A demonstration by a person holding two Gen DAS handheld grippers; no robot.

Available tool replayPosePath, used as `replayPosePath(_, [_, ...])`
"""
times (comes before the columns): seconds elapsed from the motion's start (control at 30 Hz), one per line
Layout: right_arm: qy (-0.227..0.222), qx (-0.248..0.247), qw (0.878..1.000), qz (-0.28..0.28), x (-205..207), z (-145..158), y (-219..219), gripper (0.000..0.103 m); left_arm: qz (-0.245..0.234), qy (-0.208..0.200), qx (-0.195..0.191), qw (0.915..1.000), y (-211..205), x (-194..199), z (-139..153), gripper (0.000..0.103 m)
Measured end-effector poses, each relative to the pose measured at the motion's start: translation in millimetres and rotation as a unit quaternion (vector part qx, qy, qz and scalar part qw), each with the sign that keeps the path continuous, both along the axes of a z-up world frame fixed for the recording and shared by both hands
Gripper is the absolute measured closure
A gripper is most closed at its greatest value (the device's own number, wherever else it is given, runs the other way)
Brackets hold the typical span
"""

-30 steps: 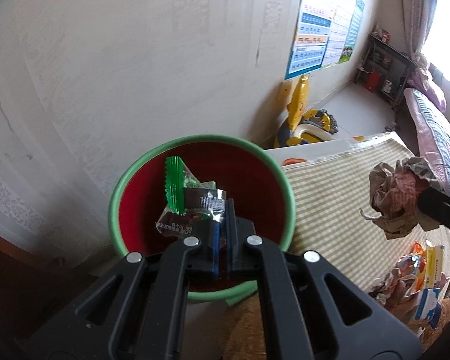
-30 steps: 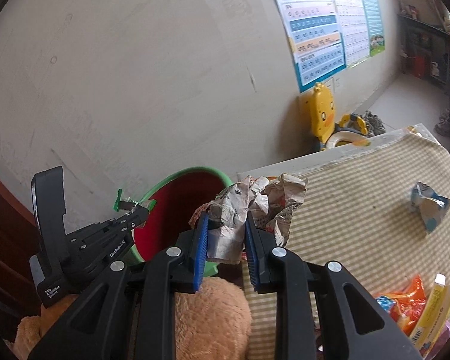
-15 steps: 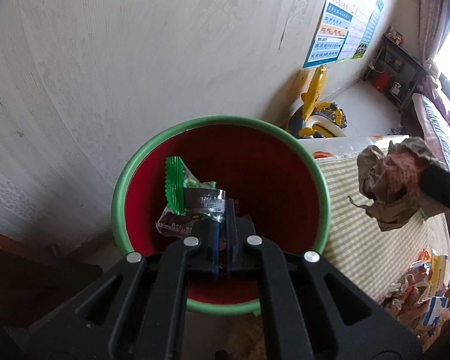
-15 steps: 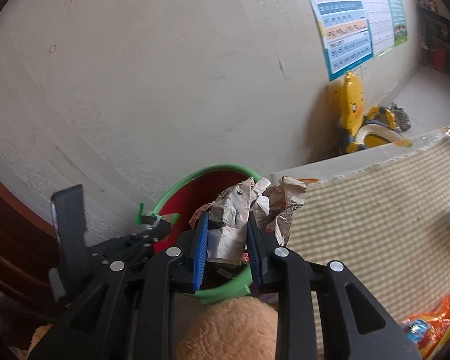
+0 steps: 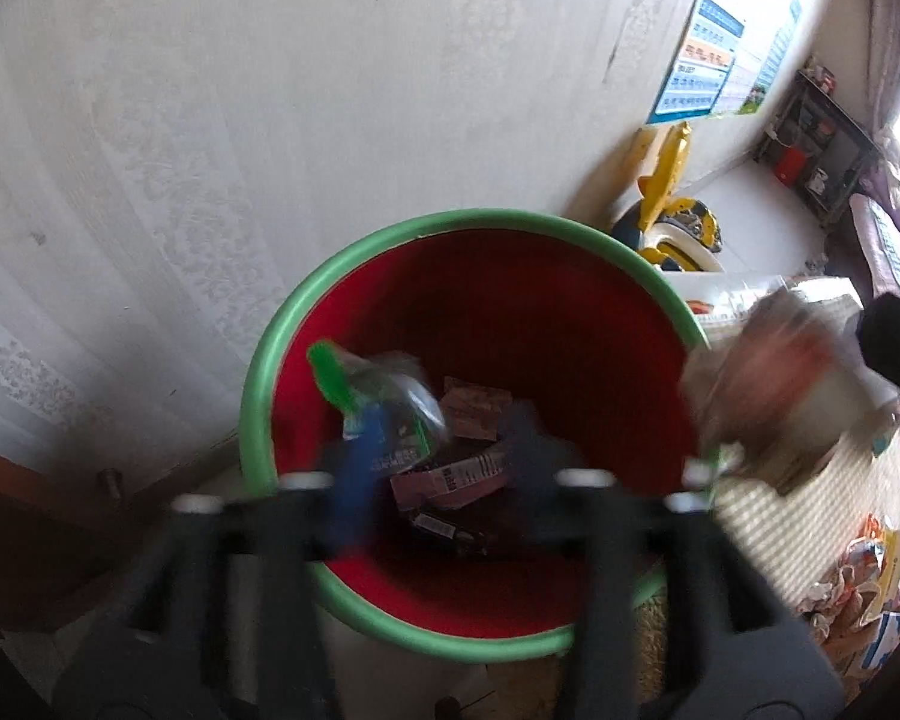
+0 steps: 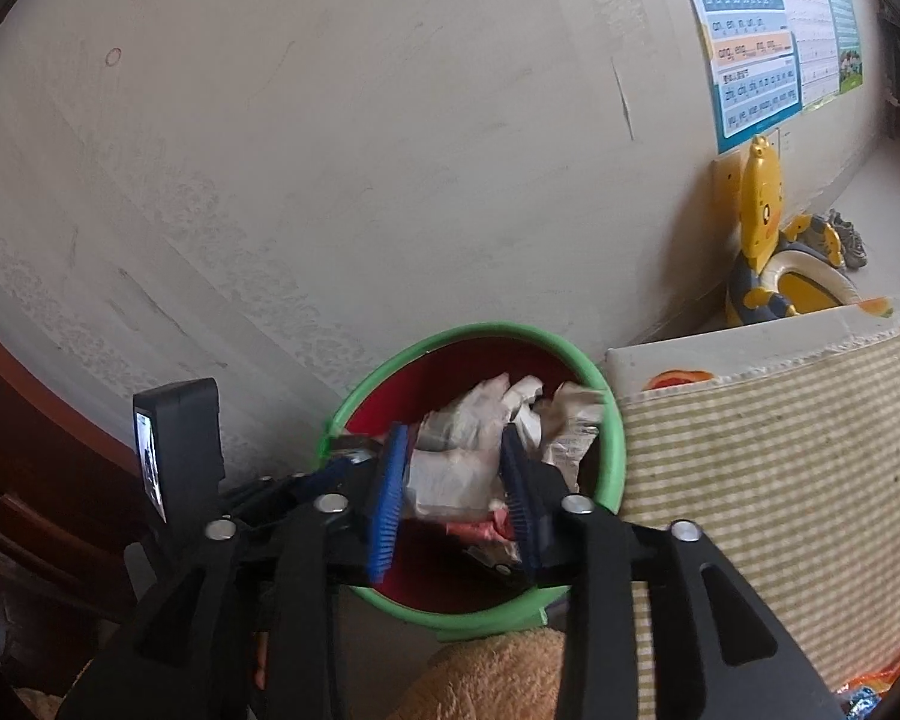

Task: Collect trash
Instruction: 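Drop the green wrapper into the red bucket with the left tool while the right tool drops the foil paper, then grasp the crumpled paper wad on the table with the left tool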

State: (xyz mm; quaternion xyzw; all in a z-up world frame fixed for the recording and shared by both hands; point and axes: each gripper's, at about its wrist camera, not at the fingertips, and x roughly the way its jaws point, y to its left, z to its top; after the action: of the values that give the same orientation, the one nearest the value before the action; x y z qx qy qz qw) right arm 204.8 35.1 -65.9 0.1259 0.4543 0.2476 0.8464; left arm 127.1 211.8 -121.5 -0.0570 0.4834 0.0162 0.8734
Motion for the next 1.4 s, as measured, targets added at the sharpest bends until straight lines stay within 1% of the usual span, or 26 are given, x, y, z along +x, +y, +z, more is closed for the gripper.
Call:
replayPosePath(0.03, [-0.001, 0.003, 1.000, -0.002, 2, 0, 0, 0.054, 0.002, -0.002, 0.001, 1.0000, 1, -1, 1, 0.051])
replayPosePath(0.3, [-0.002, 0.002, 1.000, -0.007, -8, 3, -9, 0.054, -0.004, 0.003, 0.010, 0.9999, -4, -5, 1, 0.050])
replayPosePath(0.5, [0.000, -0.004, 1.000, -0.024, -30, 8, -38, 0.054, -0.015, -0.001, 0.015, 0.9998, -12, -18, 8, 0.050])
replayPosePath(0.6, [-0.001, -0.018, 0.999, -0.044, -45, 10, -65, 0.053, -0.029, -0.003, 0.019, 0.9994, -21, -25, 12, 0.050])
replayPosePath(0.7, [0.004, -0.033, 0.997, -0.074, -66, 11, -106, 0.053, -0.045, -0.005, 0.010, 0.9989, -36, -35, 18, 0.050])
replayPosePath(0.73, [0.005, -0.039, 0.996, -0.081, -71, 11, -116, 0.052, -0.058, -0.007, 0.008, 0.9983, -45, -40, 20, 0.050])
replayPosePath(0.8, [0.008, -0.063, 0.993, -0.103, -87, 9, -146, 0.050, -0.075, -0.008, 0.007, 0.9971, -58, -47, 23, 0.048])
replayPosePath(0.87, [0.015, -0.083, 0.989, -0.120, -99, 6, -173, 0.048, -0.094, -0.007, -0.004, 0.9955, -74, -55, 26, 0.046])
replayPosePath(0.93, [0.032, -0.106, 0.985, -0.132, -109, -1, -200, 0.046, -0.110, 0.001, -0.019, 0.9938, -90, -64, 26, 0.045])
replayPosePath(1.0, [0.047, -0.127, 0.981, -0.140, -117, -12, -219, 0.046, -0.131, 0.006, -0.025, 0.9910, -106, -70, 26, 0.044])
replayPosePath(1.03, [0.061, -0.144, 0.977, -0.142, -124, -20, -230, 0.046, -0.150, 0.008, -0.022, 0.9884, -117, -75, 25, 0.043])
replayPosePath(1.1, [0.076, -0.158, 0.974, -0.141, -135, -31, -243, 0.046, -0.187, 0.013, -0.010, 0.9823, -138, -85, 23, 0.034])
replayPosePath(1.13, [0.088, -0.164, 0.973, -0.140, -142, -40, -250, 0.046, -0.214, 0.022, -0.005, 0.9766, -152, -92, 19, 0.033])
replayPosePath(1.17, [0.095, -0.166, 0.971, -0.140, -147, -45, -254, 0.046, -0.228, 0.028, -0.004, 0.9731, -160, -96, 17, 0.030])
replayPosePath(1.2, [0.103, -0.167, 0.971, -0.139, -152, -51, -259, 0.046, -0.254, 0.040, -0.002, 0.9664, -173, -101, 12, 0.027])
replayPosePath(1.23, [0.109, -0.166, 0.970, -0.138, -157, -56, -262, 0.046, -0.269, 0.048, 0.002, 0.9618, -182, -105, 8, 0.026])
replayPosePath(1.3, [0.115, -0.165, 0.970, -0.135, -164, -62, -267, 0.045, -0.304, 0.064, 0.035, 0.9498, -206, -114, -4, 0.026])
replayPosePath(1.33, [0.116, -0.164, 0.971, -0.133, -166, -65, -266, 0.045, -0.315, 0.068, 0.044, 0.9458, -214, -116, -8, 0.026])
replayPosePath(1.4, [0.117, -0.159, 0.972, -0.128, -170, -68, -267, 0.043, -0.341, 0.082, 0.057, 0.9347, -232, -118, -17, 0.026])
